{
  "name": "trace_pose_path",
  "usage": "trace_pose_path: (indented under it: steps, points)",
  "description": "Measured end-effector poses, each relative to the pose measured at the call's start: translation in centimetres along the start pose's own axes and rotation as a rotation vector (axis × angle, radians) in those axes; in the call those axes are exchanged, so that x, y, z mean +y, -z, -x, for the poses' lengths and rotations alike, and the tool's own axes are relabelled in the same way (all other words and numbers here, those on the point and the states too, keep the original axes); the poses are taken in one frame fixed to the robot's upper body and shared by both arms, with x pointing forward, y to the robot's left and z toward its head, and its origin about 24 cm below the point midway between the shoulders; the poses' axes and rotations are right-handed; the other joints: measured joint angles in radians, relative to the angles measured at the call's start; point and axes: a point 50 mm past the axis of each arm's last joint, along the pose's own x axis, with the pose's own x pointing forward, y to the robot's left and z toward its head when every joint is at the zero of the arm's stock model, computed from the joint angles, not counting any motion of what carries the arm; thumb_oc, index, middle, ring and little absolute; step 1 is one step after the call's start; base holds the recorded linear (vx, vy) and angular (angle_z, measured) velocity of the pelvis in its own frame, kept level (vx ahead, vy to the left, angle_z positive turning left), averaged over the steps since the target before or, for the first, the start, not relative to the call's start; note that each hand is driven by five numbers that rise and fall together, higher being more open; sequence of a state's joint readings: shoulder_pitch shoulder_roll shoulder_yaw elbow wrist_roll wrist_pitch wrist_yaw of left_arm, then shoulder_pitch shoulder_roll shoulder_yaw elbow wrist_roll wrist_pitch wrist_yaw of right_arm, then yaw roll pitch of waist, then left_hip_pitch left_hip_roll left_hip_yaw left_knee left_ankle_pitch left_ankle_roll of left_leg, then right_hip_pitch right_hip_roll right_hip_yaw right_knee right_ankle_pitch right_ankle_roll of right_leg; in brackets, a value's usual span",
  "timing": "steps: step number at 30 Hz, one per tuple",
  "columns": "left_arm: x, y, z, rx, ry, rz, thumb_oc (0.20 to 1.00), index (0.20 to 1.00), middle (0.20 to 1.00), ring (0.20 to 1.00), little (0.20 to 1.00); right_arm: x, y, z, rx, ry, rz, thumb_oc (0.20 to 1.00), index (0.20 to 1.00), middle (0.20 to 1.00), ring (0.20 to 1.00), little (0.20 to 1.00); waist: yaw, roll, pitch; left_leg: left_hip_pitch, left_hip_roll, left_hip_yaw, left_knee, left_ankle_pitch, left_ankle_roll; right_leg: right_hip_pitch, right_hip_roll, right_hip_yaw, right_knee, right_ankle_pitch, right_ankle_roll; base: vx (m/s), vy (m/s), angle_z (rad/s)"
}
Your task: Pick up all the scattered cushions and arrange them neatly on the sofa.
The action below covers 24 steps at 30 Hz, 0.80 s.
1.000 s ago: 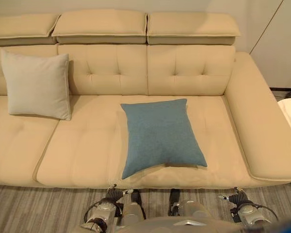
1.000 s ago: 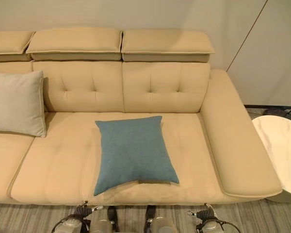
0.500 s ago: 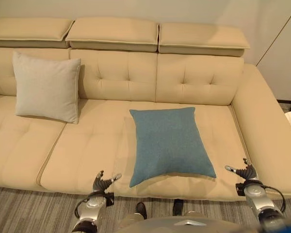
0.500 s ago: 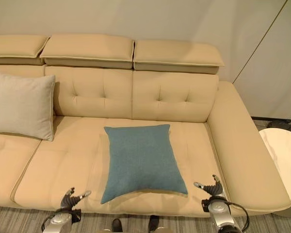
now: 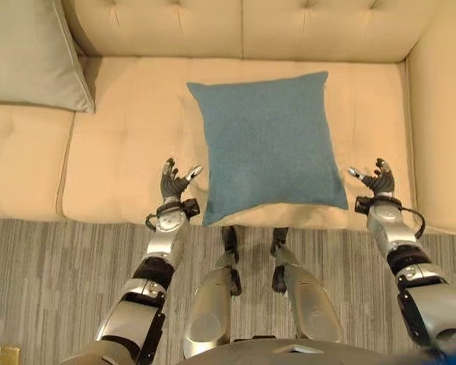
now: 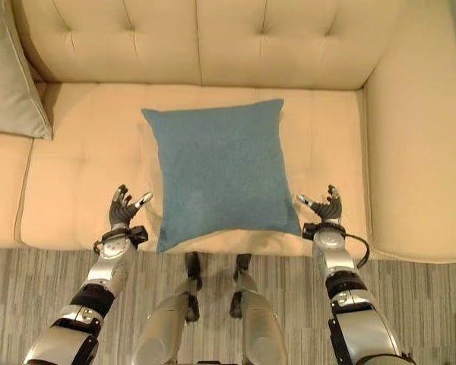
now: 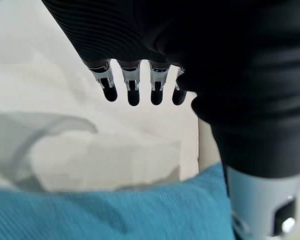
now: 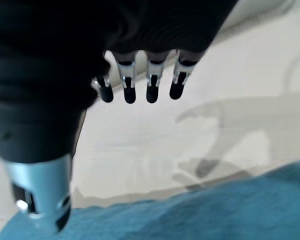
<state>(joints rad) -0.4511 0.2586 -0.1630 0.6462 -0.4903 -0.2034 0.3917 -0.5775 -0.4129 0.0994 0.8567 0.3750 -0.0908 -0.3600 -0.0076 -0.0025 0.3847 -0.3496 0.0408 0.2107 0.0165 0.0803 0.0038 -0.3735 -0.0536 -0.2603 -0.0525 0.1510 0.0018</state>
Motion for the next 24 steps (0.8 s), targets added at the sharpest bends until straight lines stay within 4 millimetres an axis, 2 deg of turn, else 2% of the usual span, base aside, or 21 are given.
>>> trace_pose_path:
  steps: [4,9,13,17,19,21,24]
  points:
    - [-2.2,-2.3,-0.8,-0.07,0.06,0.026,1.0,1.0,1.0,1.0,1.0,1.0,-3.4,-0.9,-0.083,-0.023,-0.05,1.0,1.0,1.0,1.0,1.0,0.001,0.011,0.022,-0.034,-0.001,0.0,-0.001,0.006,0.004,-0.038,-0.001,0.0,0.006,0.011,-0.016,-0.03,-0.043,0.0]
    - [-4.6,-3.6,-0.5,-0.112,0.133,0.079,1.0,1.0,1.0,1.0,1.0,2.1,-5.6,-1.4,-0.121,-0.053,-0.105,1.0,1.0,1.0,1.0,1.0,0.003,0.018,0.025,-0.037,-0.002,-0.004,-0.007,0.006,0.003,-0.043,-0.002,-0.001,0.009,0.007,-0.021,-0.05,-0.066,0.02]
    - [-6.2,-5.5,-0.9,-0.165,0.183,0.068,1.0,1.0,1.0,1.0,1.0,2.8,-7.5,-1.7,-0.155,-0.067,-0.148,1.0,1.0,1.0,1.0,1.0,0.012,0.021,0.027,-0.052,-0.003,-0.006,-0.012,0.01,-0.001,-0.069,-0.005,0.0,0.029,-0.008,-0.019,0.03,-0.04,0.0]
    - [-7.0,-5.7,-0.8,-0.174,0.214,0.046,1.0,1.0,1.0,1.0,1.0,3.6,-7.7,-1.7,-0.16,-0.107,-0.136,1.0,1.0,1.0,1.0,1.0,0.017,0.023,0.028,-0.052,-0.003,-0.008,-0.014,0.015,-0.001,-0.073,-0.005,-0.001,0.037,-0.004,-0.025,-0.04,-0.024,0.01]
    - [-7.5,-5.5,-0.6,-0.167,0.227,0.044,1.0,1.0,1.0,1.0,1.0,4.8,-7.3,-1.3,-0.145,-0.142,-0.145,1.0,1.0,1.0,1.0,1.0,0.017,0.026,0.03,-0.053,-0.003,-0.006,-0.014,0.015,-0.001,-0.078,-0.006,0.0,0.042,-0.005,-0.025,-0.09,-0.023,-0.02]
    - [-8.8,-5.6,-0.4,-0.163,0.255,0.049,1.0,1.0,1.0,1.0,1.0,6.6,-6.7,-0.6,-0.136,-0.199,-0.106,1.0,1.0,1.0,1.0,1.0,0.016,0.045,0.04,-0.057,-0.004,-0.007,-0.009,0.016,0.0,-0.097,-0.014,-0.001,0.084,-0.026,-0.023,-0.04,-0.027,0.03]
    - [-8.7,-5.2,-0.5,-0.147,0.245,0.042,1.0,1.0,1.0,1.0,1.0,7.7,-5.9,-0.1,-0.123,-0.224,-0.065,1.0,1.0,1.0,1.0,1.0,0.013,0.049,0.045,-0.056,-0.005,-0.006,-0.001,0.018,0.001,-0.111,-0.021,0.0,0.121,-0.034,-0.027,-0.03,-0.011,0.0]
